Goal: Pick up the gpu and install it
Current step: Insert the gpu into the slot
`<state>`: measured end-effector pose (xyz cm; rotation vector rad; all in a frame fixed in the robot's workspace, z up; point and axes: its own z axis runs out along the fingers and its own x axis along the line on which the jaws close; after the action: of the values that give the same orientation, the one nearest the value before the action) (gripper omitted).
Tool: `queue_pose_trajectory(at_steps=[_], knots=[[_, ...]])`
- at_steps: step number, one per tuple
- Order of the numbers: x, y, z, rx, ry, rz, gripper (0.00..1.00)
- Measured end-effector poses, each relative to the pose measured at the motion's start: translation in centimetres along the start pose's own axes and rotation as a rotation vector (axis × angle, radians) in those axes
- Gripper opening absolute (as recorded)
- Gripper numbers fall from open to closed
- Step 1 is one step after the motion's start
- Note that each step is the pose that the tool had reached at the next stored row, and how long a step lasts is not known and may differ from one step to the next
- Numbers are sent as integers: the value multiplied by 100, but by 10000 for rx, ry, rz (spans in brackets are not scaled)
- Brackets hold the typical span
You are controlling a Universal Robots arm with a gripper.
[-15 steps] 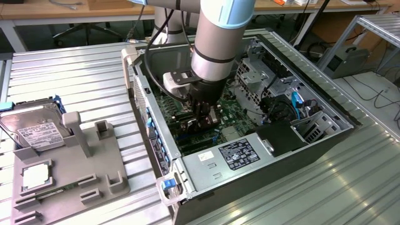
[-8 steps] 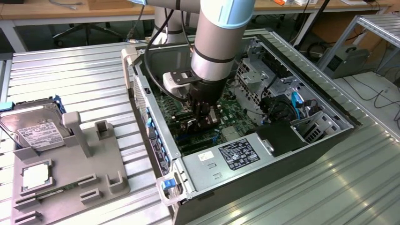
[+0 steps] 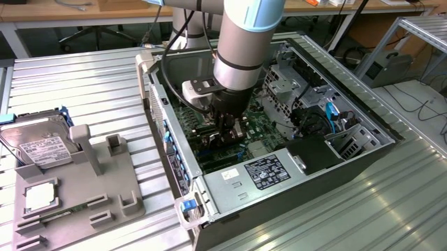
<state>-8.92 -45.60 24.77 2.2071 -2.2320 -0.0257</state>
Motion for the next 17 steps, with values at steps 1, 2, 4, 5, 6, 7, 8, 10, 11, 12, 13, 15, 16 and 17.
queue_pose_trajectory(at_steps=[1, 2, 4, 5, 6, 7, 8, 10, 11, 12, 13, 15, 16, 17], knots=[[0, 0, 0, 0, 0, 0, 27], [0, 0, 0, 0, 0, -1, 27], [0, 1, 1, -1, 3, -2, 27], [0, 1, 1, -1, 3, -2, 27], [0, 2, 2, 0, 2, -1, 27], [0, 2, 2, 0, 1, 0, 27], [0, 2, 2, 0, 1, -1, 27], [0, 7, 3, 2, 0, -3, 27], [0, 7, 3, 1, 0, -3, 27], [0, 8, 3, 2, 0, -2, 27], [0, 11, 3, 3, 0, -1, 27], [0, 18, 3, -1, 0, 1, 27], [0, 17, 4, 2, 0, -1, 27], [0, 17, 3, 3, 0, -2, 27]])
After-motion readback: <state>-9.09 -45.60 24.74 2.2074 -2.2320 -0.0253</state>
